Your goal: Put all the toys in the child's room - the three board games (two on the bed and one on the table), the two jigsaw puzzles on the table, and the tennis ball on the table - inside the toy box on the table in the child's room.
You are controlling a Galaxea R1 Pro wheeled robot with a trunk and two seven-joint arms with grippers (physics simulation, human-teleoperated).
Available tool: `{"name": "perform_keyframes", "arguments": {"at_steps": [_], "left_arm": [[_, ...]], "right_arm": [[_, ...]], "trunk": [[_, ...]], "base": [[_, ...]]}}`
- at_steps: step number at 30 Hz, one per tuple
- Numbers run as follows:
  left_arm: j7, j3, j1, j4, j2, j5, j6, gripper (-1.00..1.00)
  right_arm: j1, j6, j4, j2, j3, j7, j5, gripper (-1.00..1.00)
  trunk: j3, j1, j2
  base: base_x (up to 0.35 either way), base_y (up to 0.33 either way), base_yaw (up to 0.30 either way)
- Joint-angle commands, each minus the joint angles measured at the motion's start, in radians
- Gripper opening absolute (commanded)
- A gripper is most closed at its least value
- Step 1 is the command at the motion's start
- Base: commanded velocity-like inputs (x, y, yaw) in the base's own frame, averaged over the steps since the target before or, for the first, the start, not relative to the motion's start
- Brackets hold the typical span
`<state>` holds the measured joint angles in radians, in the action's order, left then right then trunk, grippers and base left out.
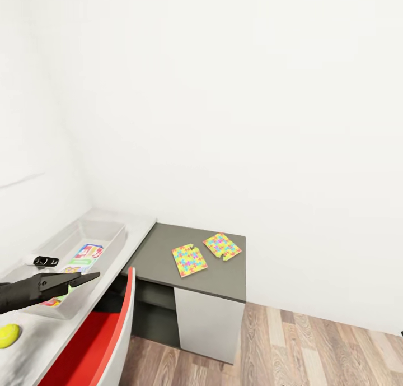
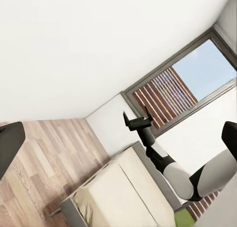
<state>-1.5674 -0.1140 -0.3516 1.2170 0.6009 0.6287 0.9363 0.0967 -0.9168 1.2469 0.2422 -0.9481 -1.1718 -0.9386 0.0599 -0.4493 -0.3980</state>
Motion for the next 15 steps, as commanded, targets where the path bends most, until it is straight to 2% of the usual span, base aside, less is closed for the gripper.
{"name": "perform_keyframes", "arguments": {"at_steps": [1,15], "left_arm": [[-0.003,0.000,-0.001,0.000,0.000,0.000,0.010,1.00],[-0.003,0.002,0.000,0.001,0.000,0.000,0.010,1.00]], "right_arm": [[0.000,-0.005,0.000,0.000,0.000,0.000,-0.003,1.00],[0.000,-0.005,0.000,0.000,0.000,0.000,-0.003,1.00]], "trunk": [[0.001,-0.001,-0.002],[-0.018,-0.001,-0.002]], "base": [[0.000,0.000,-0.208],[0.000,0.000,-0.208]]}}
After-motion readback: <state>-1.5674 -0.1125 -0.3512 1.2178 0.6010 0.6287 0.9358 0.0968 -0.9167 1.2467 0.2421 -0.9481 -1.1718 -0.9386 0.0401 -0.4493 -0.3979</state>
